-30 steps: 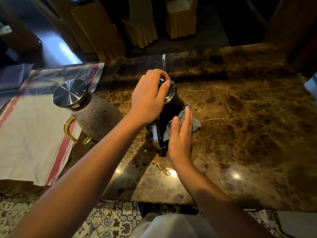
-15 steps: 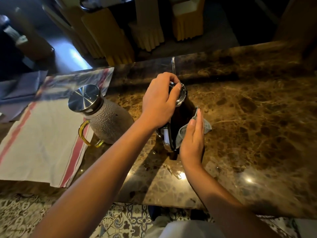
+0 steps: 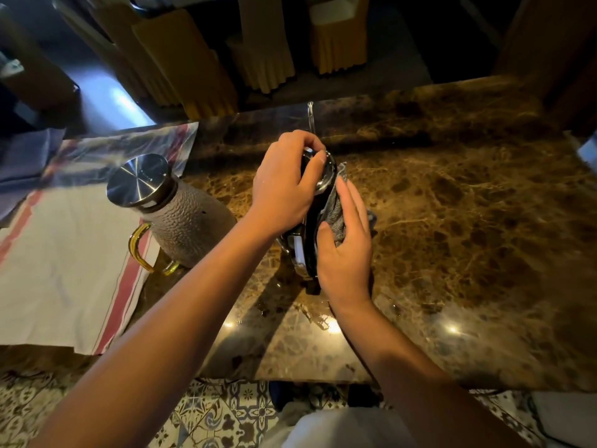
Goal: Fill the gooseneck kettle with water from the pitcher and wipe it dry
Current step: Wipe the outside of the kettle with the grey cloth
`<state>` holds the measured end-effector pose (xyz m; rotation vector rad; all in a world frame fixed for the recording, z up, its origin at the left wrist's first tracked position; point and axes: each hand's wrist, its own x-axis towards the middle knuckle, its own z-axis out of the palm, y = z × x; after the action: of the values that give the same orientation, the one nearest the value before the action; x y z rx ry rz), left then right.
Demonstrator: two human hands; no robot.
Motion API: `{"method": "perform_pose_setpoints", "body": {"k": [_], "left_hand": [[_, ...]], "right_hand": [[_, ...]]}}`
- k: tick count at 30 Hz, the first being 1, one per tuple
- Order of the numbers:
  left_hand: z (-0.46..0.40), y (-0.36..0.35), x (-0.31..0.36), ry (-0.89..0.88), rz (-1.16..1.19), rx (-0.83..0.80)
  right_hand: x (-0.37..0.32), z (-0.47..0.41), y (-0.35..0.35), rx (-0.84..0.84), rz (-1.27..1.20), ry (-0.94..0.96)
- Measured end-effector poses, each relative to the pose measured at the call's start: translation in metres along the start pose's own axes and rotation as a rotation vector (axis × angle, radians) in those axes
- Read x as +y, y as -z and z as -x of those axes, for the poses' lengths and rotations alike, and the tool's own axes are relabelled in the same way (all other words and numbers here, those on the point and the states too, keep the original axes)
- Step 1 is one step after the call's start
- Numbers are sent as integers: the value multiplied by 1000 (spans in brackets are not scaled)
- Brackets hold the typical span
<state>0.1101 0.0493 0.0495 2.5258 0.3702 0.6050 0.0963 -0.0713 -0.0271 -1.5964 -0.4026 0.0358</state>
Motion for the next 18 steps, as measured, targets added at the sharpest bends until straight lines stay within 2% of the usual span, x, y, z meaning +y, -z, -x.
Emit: {"method": "perform_pose_setpoints", "body": {"k": [2,4,6,10,13,15,18], "left_hand": [[0,0,0,-7,-2,5],[0,0,0,-16,-3,6],[1,0,1,-17,3,8],[2,1,1,-11,14,5],[2,1,1,-5,18,6],[2,1,1,-1,14,-2],[1,1,1,-6,5,-5]], "right_hand": [[14,4,4,-21,32,-26],[30,13,9,-49,29,-159],[42,22,16,-81,75,-209],[49,32,24,-115,269,-112],[53,32,27,6,452,-57],[54,29,31,57,452,-89],[49,23,34,11,399,-82]]}}
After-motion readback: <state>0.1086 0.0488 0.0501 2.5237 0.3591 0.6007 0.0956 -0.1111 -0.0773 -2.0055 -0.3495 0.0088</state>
